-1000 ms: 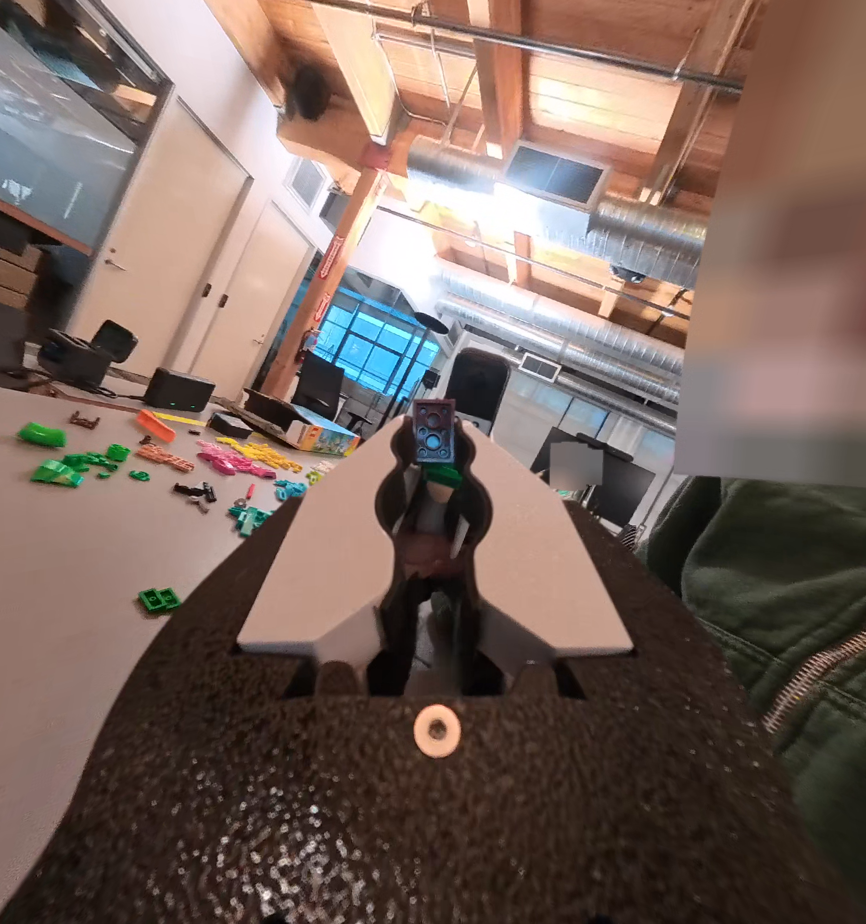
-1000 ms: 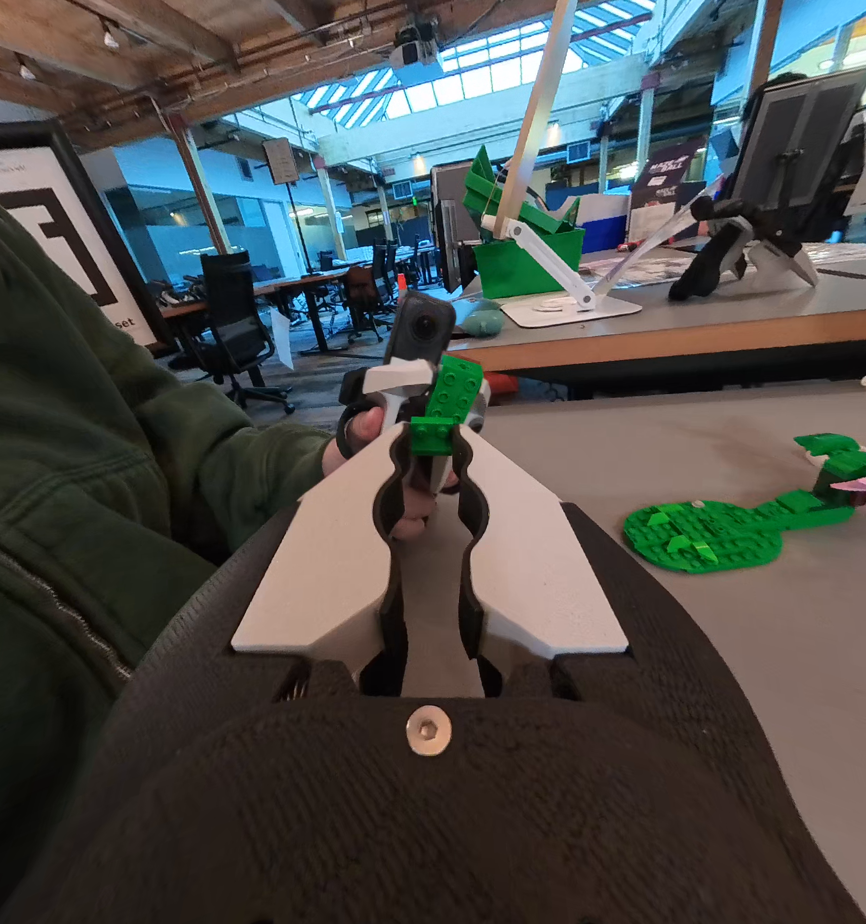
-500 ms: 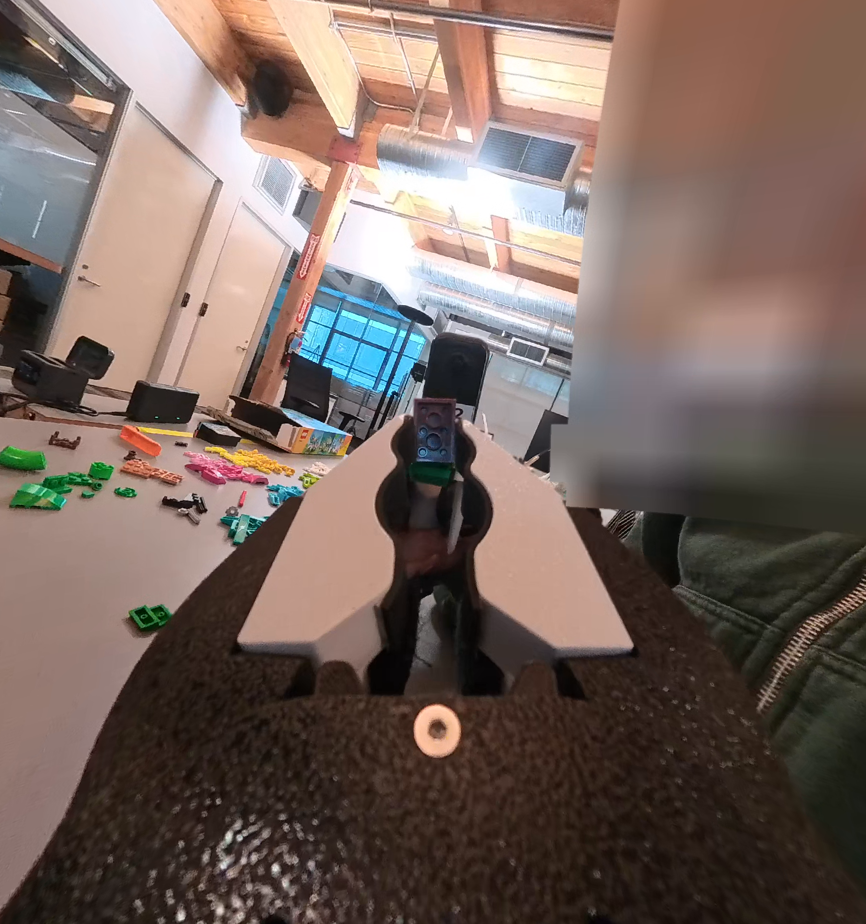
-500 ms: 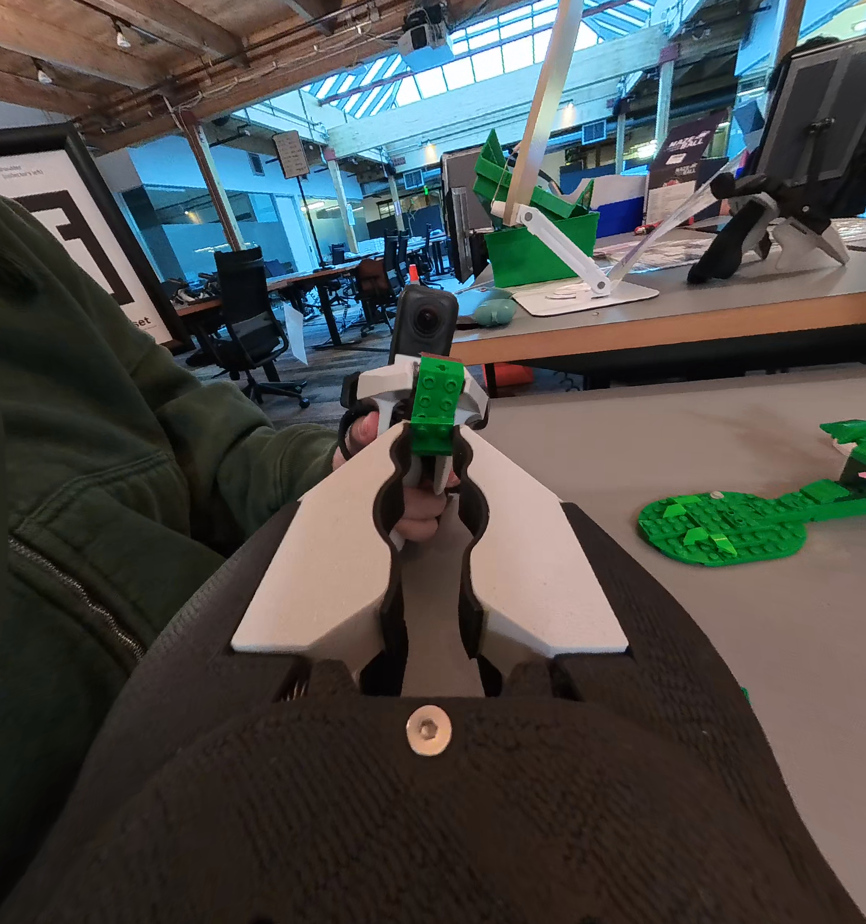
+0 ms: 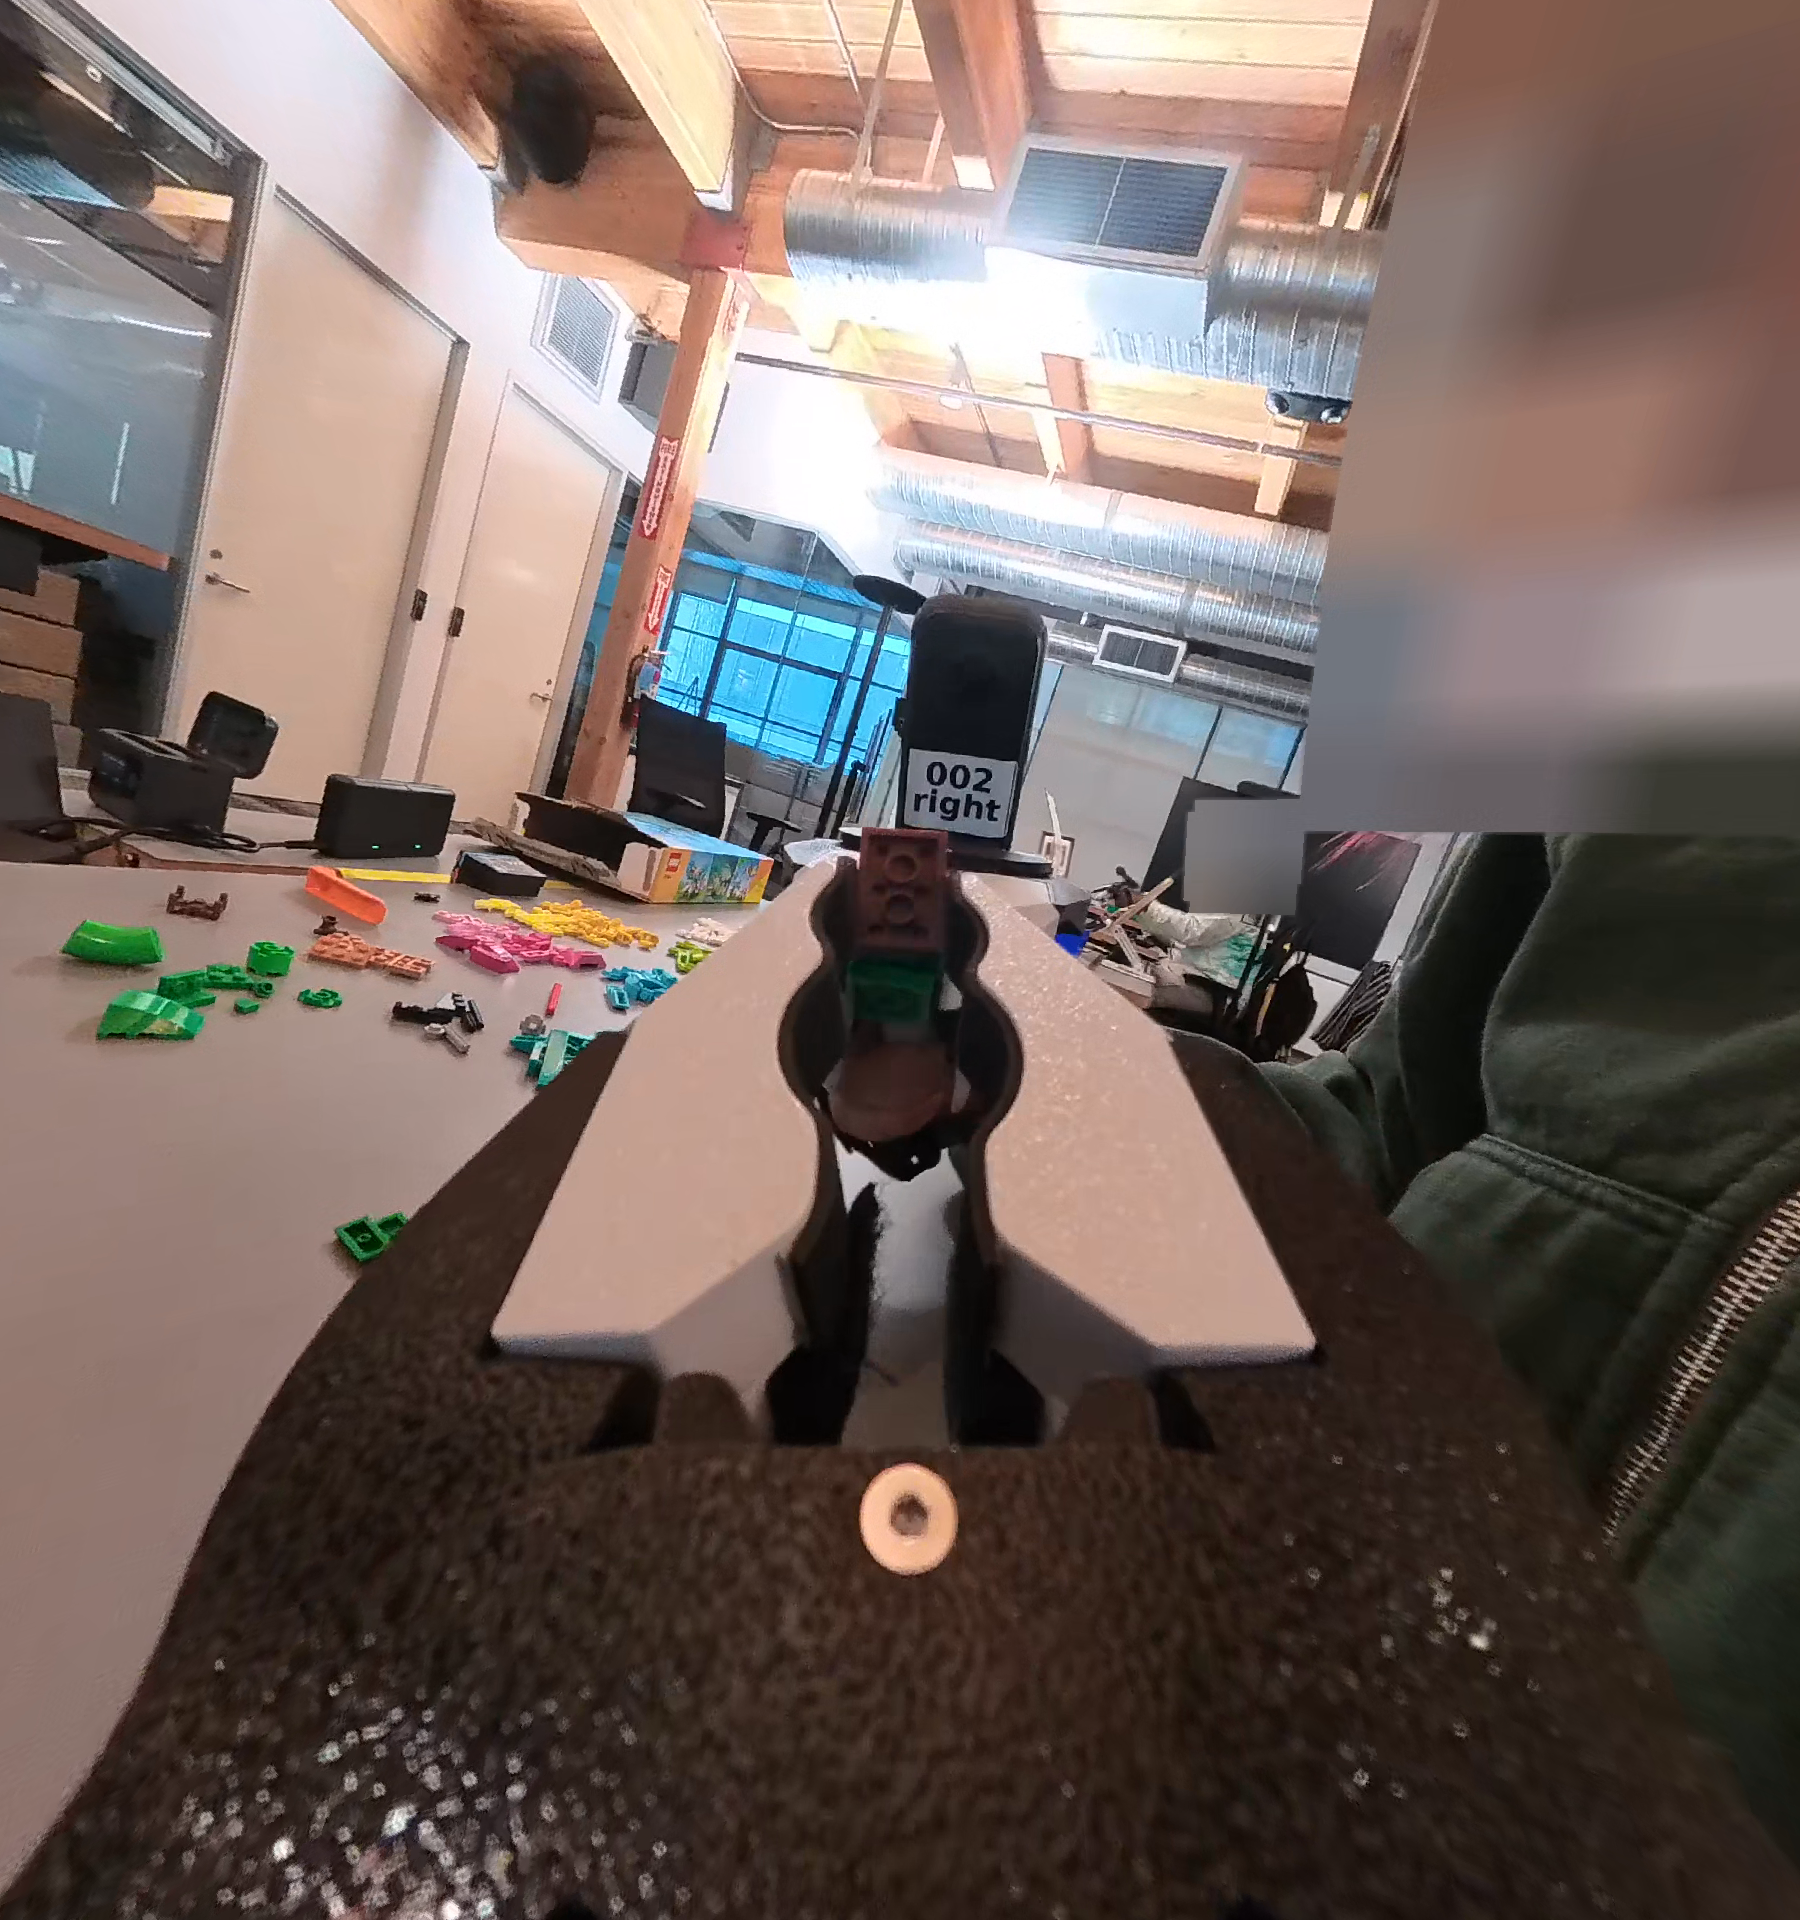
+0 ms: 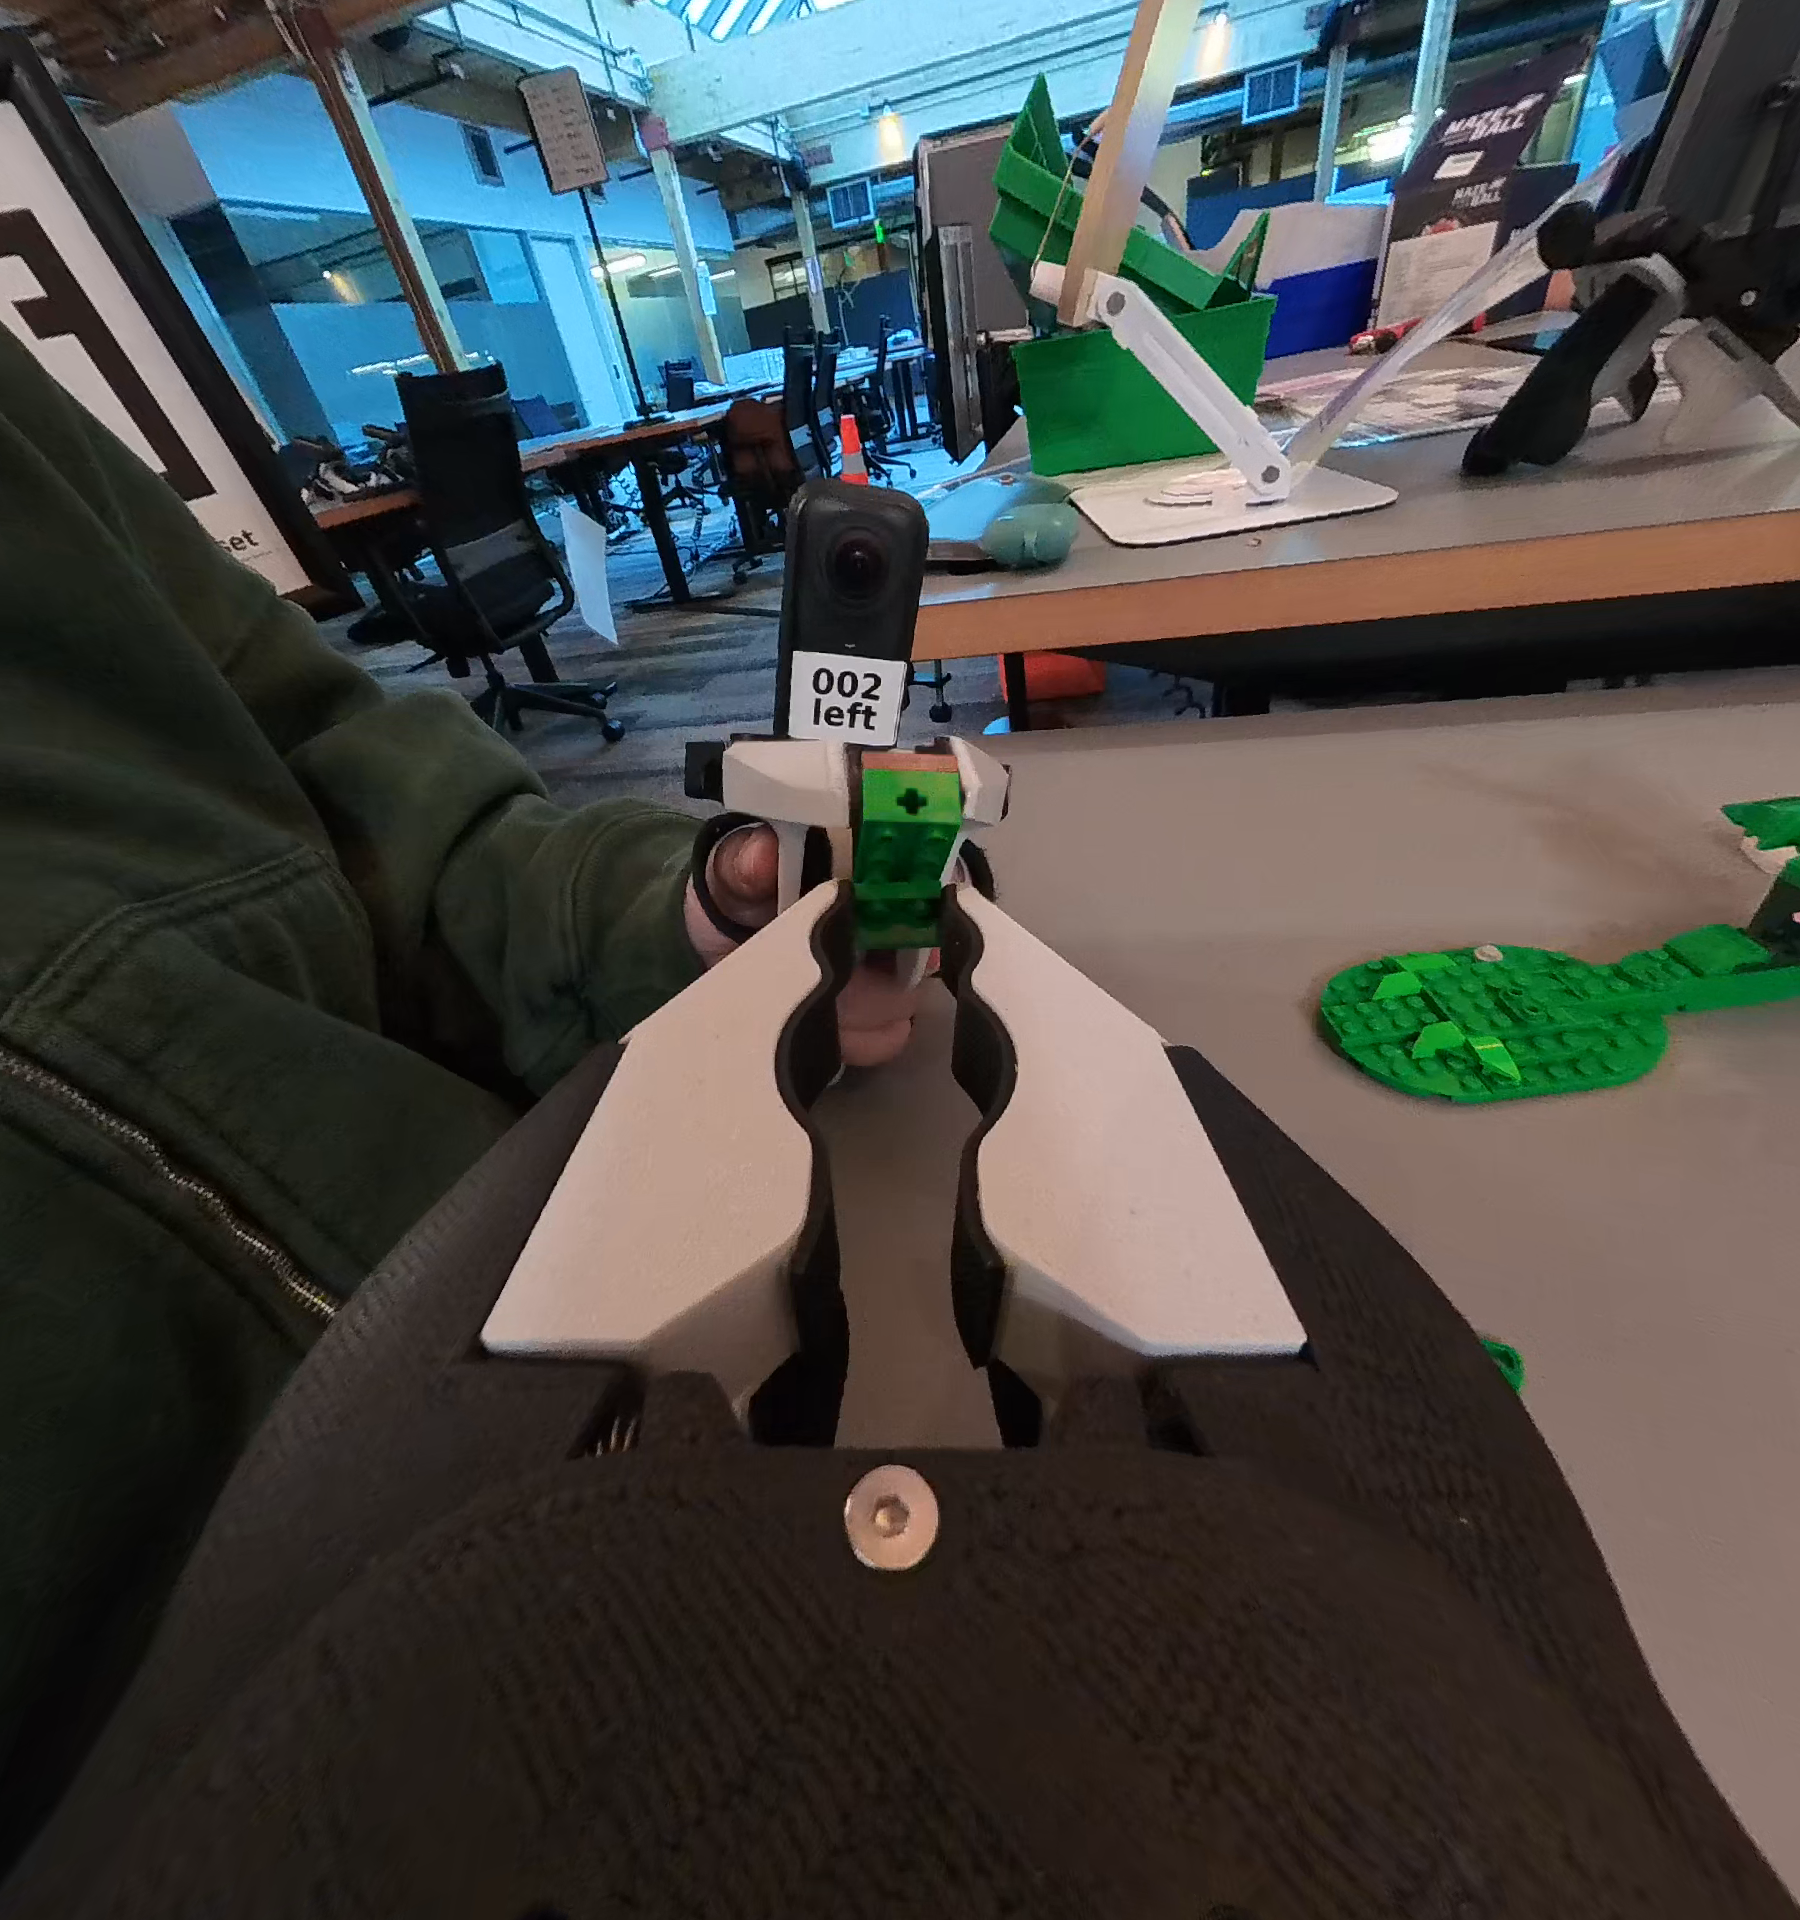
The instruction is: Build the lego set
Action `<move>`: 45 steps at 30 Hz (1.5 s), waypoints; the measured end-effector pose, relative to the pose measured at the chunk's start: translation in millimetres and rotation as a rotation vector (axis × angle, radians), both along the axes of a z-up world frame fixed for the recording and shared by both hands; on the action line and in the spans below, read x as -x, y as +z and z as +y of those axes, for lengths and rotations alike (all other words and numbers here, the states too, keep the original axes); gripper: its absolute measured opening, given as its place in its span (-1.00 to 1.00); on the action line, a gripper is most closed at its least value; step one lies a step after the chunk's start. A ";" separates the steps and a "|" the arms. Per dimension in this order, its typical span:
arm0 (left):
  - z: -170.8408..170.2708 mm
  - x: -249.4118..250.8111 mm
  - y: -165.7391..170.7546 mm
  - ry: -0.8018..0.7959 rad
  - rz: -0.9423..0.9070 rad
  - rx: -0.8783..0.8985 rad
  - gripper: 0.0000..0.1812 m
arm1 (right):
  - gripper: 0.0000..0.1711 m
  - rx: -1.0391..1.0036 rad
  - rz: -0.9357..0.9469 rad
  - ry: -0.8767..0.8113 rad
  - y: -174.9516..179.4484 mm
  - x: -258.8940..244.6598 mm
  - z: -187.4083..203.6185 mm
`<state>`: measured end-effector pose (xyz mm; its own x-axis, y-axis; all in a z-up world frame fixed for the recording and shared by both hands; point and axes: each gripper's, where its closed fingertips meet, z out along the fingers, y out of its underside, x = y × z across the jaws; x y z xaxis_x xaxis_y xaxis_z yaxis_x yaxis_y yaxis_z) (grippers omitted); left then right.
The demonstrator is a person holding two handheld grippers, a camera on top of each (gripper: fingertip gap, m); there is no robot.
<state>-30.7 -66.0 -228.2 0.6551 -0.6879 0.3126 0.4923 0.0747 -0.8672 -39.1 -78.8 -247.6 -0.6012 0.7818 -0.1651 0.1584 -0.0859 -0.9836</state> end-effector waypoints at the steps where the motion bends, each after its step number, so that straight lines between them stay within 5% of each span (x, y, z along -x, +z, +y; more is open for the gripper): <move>1: 0.0 -0.2 -0.1 0.009 0.011 -0.005 -0.86 | -0.84 -0.002 -0.003 -0.001 0.1 -0.2 -0.2; 12: 2.4 2.4 -1.9 0.029 0.022 0.009 -0.85 | -0.84 -0.012 -0.006 -0.018 -1.5 1.8 1.4; 29: -5.6 2.8 -10.9 0.002 0.297 0.106 -0.85 | -0.84 -0.031 0.032 -0.011 0.5 1.7 -2.3; 35: -10.8 -1.1 -24.0 0.000 0.462 0.111 -0.84 | -0.84 -0.224 0.010 -0.020 -10.6 -1.1 -7.0; 45: -12.5 -5.0 -34.5 -0.025 0.446 0.092 -0.85 | -0.85 -0.357 -0.036 -0.028 -21.0 -3.8 -8.5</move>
